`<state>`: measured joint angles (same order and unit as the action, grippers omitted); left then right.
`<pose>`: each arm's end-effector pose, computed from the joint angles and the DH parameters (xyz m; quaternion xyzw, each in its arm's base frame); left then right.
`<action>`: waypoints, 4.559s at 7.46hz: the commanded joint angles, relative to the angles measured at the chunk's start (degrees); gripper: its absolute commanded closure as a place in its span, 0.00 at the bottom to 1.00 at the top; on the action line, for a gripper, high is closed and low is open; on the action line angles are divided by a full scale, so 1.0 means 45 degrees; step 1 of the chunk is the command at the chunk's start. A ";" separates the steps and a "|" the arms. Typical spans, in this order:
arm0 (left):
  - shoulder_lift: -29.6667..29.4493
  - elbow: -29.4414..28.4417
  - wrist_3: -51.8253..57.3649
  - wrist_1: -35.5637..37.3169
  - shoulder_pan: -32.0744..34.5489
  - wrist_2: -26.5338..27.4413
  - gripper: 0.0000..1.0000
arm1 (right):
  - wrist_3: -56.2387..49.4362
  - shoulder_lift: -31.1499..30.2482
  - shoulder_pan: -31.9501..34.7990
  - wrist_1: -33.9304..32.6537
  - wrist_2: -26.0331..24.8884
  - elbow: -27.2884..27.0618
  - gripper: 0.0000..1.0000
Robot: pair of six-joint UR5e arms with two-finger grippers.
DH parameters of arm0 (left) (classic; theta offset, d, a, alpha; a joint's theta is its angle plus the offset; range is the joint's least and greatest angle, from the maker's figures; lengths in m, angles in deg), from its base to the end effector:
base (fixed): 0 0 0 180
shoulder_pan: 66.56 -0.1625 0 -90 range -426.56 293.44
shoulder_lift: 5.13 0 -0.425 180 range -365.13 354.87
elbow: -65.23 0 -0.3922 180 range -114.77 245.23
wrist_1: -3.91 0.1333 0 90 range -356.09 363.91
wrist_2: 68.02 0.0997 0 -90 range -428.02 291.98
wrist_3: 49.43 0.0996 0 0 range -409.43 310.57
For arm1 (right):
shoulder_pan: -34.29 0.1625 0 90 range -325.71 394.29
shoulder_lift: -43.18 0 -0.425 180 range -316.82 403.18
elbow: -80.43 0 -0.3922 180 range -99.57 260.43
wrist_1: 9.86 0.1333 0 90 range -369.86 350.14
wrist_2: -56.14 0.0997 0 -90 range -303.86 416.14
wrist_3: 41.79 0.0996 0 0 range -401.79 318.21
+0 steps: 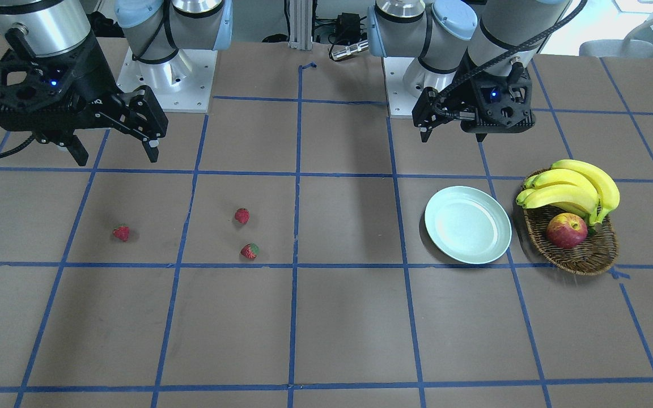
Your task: Collect all strawberries into plate
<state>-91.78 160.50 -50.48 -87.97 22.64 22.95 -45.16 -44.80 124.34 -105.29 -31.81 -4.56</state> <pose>-0.1252 -0.4618 0.4677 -0.0159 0.9993 0.0331 0.0085 0.1373 -0.5197 0.5238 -0.0311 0.9967 -0.0739 0.0157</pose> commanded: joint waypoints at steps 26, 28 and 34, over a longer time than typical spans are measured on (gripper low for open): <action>-0.0040 0.0019 -0.0020 -0.0051 0.0040 0.0020 0.00 | 0.7350 0.5313 0.3386 -0.8775 -0.0827 -0.5037 0.63; -0.0059 0.0019 -0.0020 -0.0032 0.0021 0.0039 0.00 | 0.7331 0.5293 0.3367 -0.8775 -0.0827 -0.5040 0.85; -0.0021 0.0136 -0.0020 0.0027 0.0021 0.0039 0.00 | 1.0407 0.4899 0.6149 -0.8052 -0.0729 -0.3269 1.00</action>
<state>-91.94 161.08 -50.57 -87.90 22.73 23.12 -3.13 -23.87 146.20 -141.86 -35.11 -22.67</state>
